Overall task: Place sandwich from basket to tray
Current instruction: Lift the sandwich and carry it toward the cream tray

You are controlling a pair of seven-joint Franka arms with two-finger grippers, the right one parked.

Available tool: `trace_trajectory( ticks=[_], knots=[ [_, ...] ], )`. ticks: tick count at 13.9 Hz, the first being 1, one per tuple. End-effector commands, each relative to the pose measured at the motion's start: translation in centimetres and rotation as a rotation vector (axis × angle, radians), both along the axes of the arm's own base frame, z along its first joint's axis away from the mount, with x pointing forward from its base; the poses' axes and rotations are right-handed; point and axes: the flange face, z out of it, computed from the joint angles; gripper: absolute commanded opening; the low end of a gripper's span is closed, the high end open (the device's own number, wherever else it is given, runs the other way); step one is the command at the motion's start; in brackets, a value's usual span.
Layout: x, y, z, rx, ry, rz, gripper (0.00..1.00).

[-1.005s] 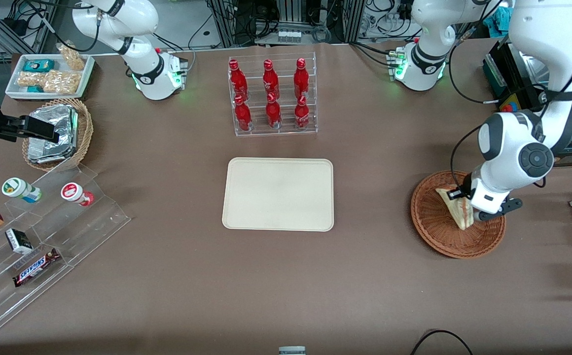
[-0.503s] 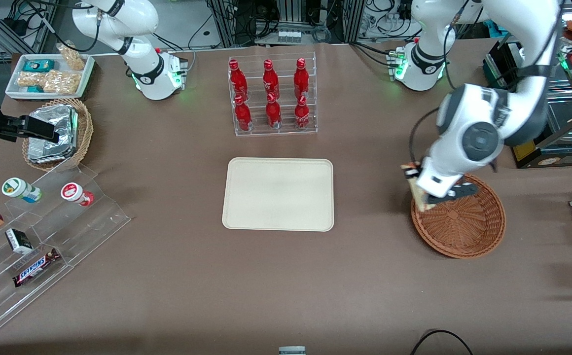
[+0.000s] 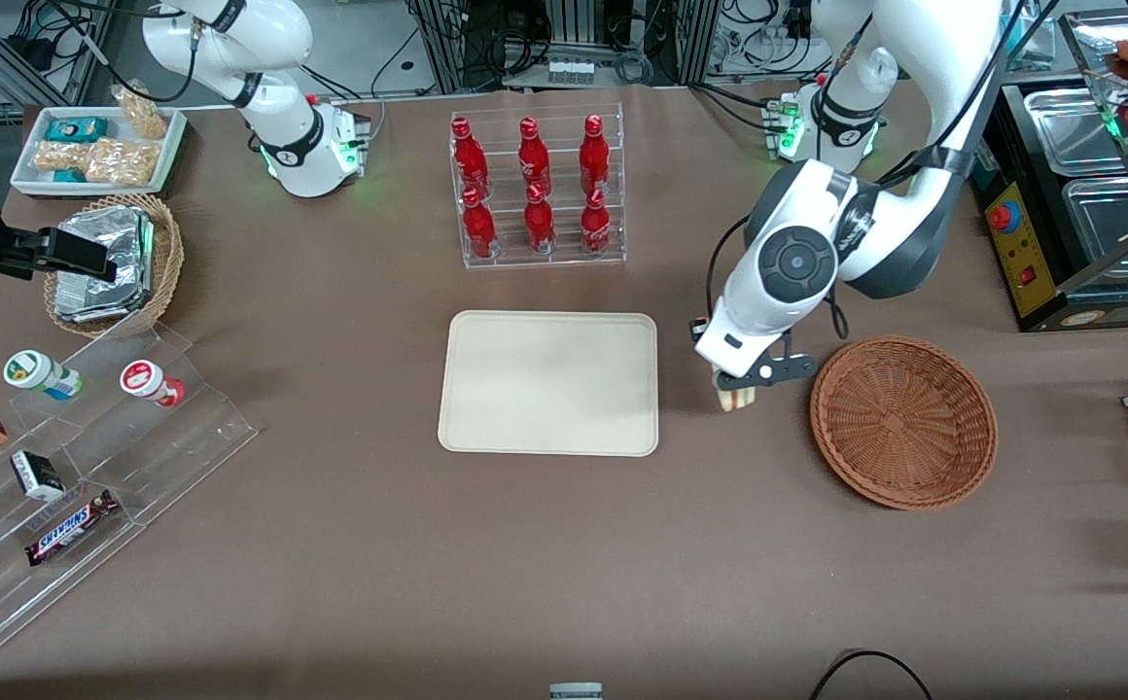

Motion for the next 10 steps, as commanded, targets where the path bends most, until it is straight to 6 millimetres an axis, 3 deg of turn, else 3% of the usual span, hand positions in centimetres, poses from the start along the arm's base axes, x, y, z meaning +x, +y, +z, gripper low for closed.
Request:
trace_trajectory(
  ticks=[1,4,5,8,10],
  knots=[
    [0.4,-1.7,-0.5,-0.019,0.008,-0.004,0.19],
    [-0.3,-7.3,-3.3,-0.031,-0.007,-0.031,0.19],
    [-0.2,-9.0,-3.3,-0.039,-0.013,-0.039,0.19],
    [-0.3,-10.6,-5.1,-0.048,0.006,-0.062,0.19],
    [0.4,-13.0,-5.3,-0.074,-0.007,-0.128,0.2]
  ],
)
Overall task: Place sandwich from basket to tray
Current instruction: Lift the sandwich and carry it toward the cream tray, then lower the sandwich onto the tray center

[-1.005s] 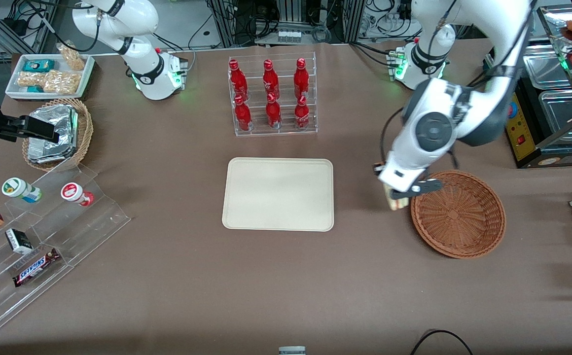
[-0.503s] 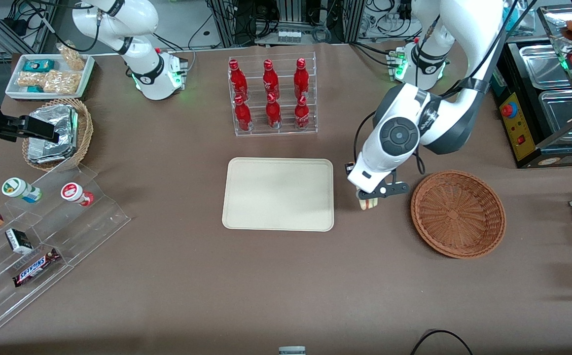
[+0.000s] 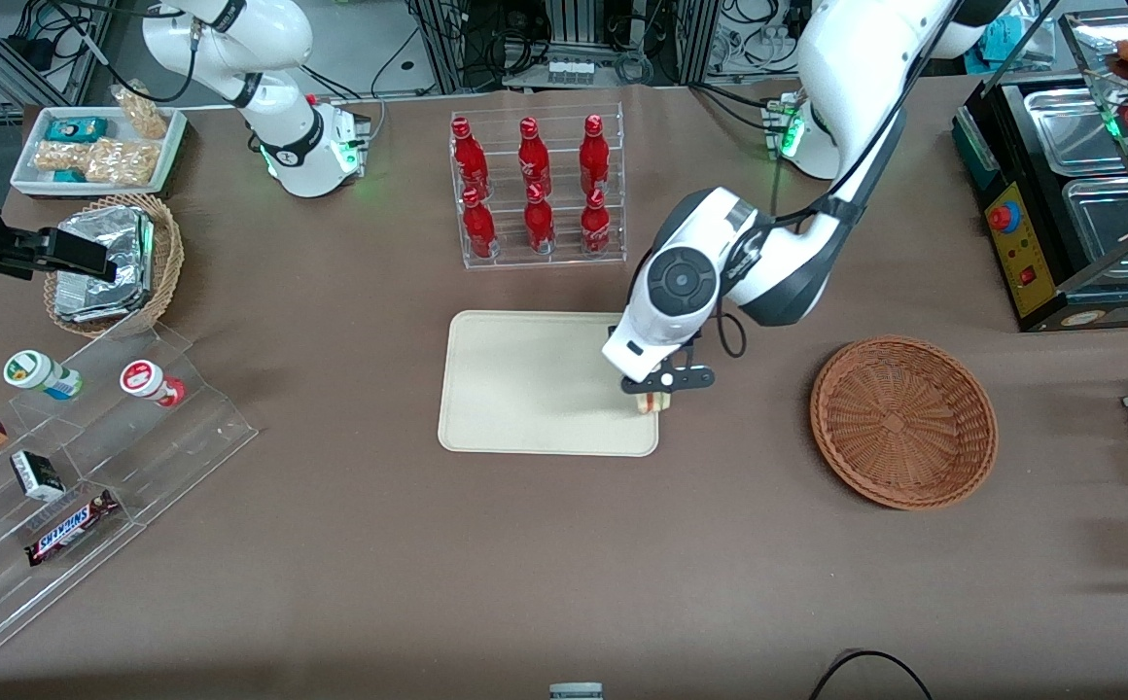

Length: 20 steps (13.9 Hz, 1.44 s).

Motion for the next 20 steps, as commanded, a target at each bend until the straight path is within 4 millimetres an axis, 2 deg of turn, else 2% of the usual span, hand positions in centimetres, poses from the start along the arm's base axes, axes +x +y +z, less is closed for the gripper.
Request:
trace_trajectory(
  ticks=[1,2,4,6,9,11,14,16,20],
  knots=[
    [1.5,-3.1,-0.8,-0.024,-0.021,-0.123,0.21],
    [1.7,-3.6,-1.6,-0.038,-0.006,-0.129,0.21],
    [1.5,-5.6,-1.9,-0.048,-0.004,-0.151,0.2],
    [-0.1,-8.1,-2.7,-0.04,-0.005,-0.173,0.15],
    [-1.1,-11.1,-4.0,-0.007,-0.033,-0.145,0.15],
    [-2.1,-12.4,-5.4,0.062,-0.087,-0.133,0.15],
    [-2.2,-13.1,-5.8,0.07,-0.102,-0.114,0.16],
    [-3.1,-14.5,-6.6,0.074,-0.103,-0.113,0.19],
    [-3.3,-14.9,-7.2,0.077,-0.101,-0.097,0.24]
  ],
)
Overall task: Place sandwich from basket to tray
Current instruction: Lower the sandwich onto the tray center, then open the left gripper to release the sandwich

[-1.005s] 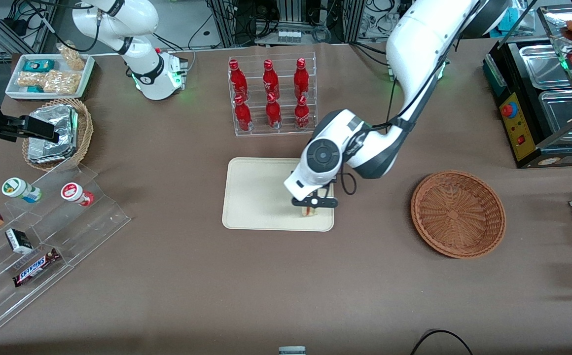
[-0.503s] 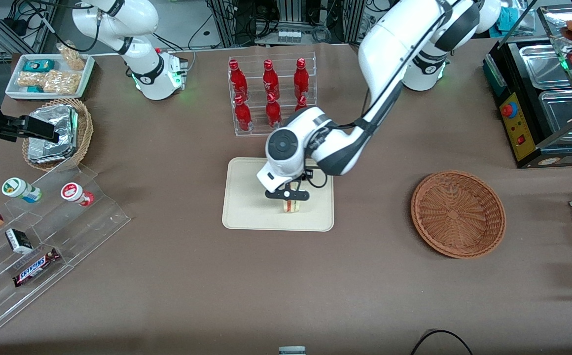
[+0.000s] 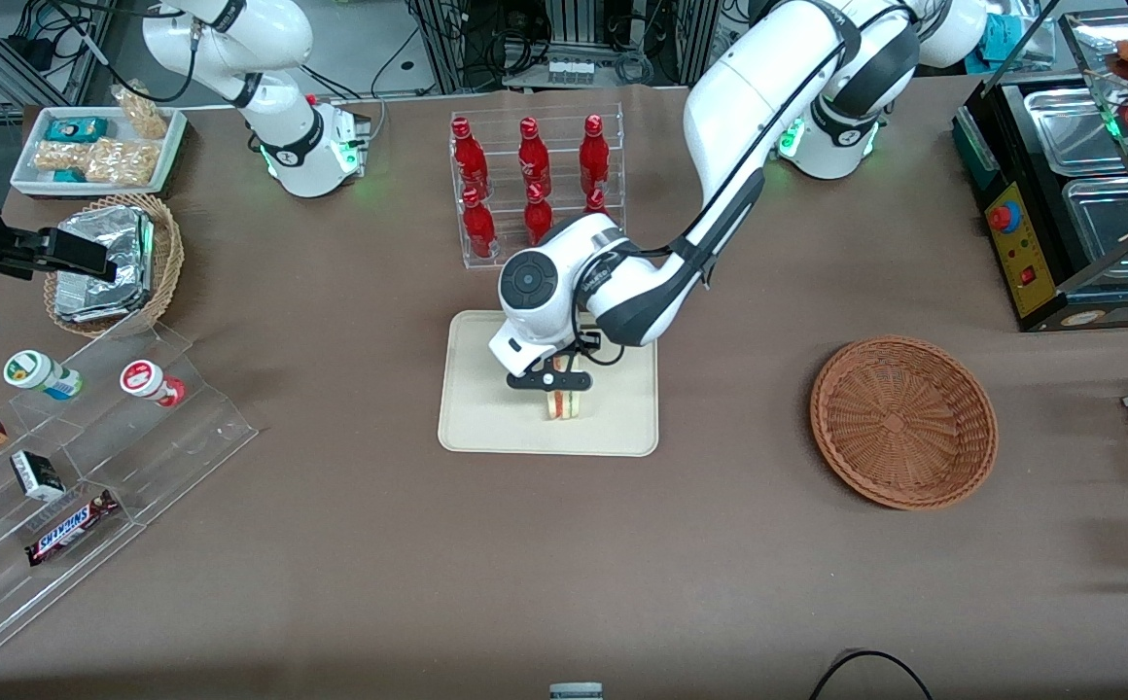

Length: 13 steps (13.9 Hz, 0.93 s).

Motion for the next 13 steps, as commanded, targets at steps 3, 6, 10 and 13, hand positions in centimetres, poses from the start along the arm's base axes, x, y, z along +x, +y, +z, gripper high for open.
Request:
trace_trajectory(
  ticks=[3,6,10,13],
  knots=[
    [-0.46,-1.72,-0.17,-0.001,-0.04,0.013,0.3],
    [-0.39,-1.65,-0.33,-0.001,-0.04,0.016,0.54],
    [-0.49,-1.59,-0.53,0.003,-0.038,0.015,0.97],
    [-0.49,-1.6,-0.42,0.002,-0.038,0.017,1.0]
  ],
)
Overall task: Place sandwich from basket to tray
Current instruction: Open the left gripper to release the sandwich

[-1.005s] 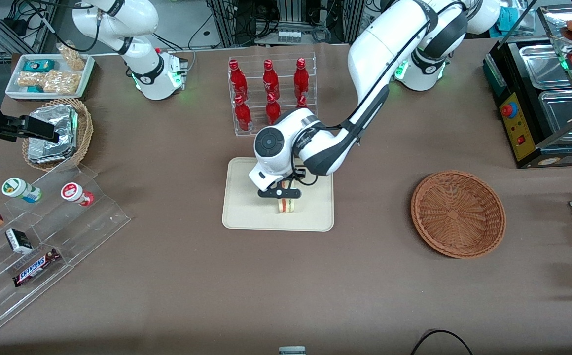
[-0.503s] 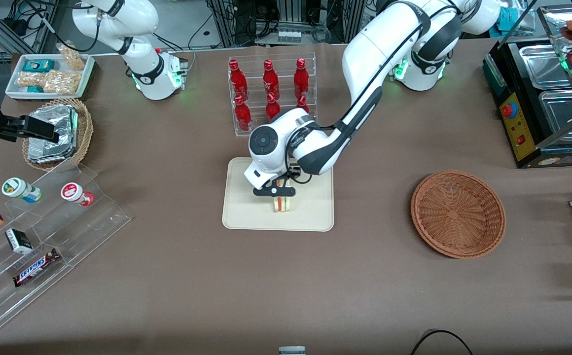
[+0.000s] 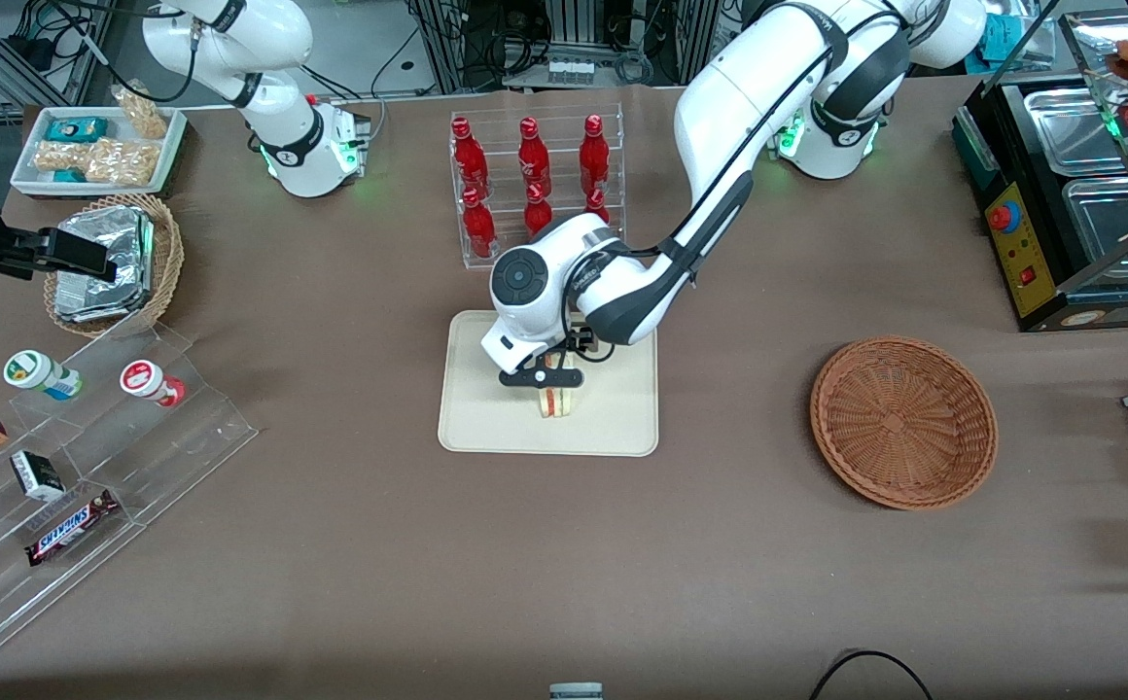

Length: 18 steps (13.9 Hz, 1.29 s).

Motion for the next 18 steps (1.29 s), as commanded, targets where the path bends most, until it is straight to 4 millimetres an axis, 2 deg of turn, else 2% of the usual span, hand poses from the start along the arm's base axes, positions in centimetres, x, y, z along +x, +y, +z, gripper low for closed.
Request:
trace_trajectory(
  ticks=[1,4,6,8,10,12,15,17,18],
  knots=[
    [0.2,-0.6,0.4,0.007,-0.03,0.01,1.0],
    [1.2,0.2,1.8,0.005,-0.041,0.019,1.0],
    [3.0,2.3,4.2,0.027,-0.042,0.046,1.0],
    [5.6,5.2,7.0,0.029,-0.056,0.082,1.0],
    [8.5,9.2,10.4,0.012,-0.049,0.062,1.0],
    [9.3,12.0,13.8,0.039,-0.041,0.016,1.0],
    [11.3,20.5,18.7,0.112,-0.009,-0.067,1.0],
    [13.7,29.2,22.8,0.095,0.004,-0.053,1.0],
    [14.2,32.0,24.2,0.08,0.016,-0.015,1.0]
  ],
)
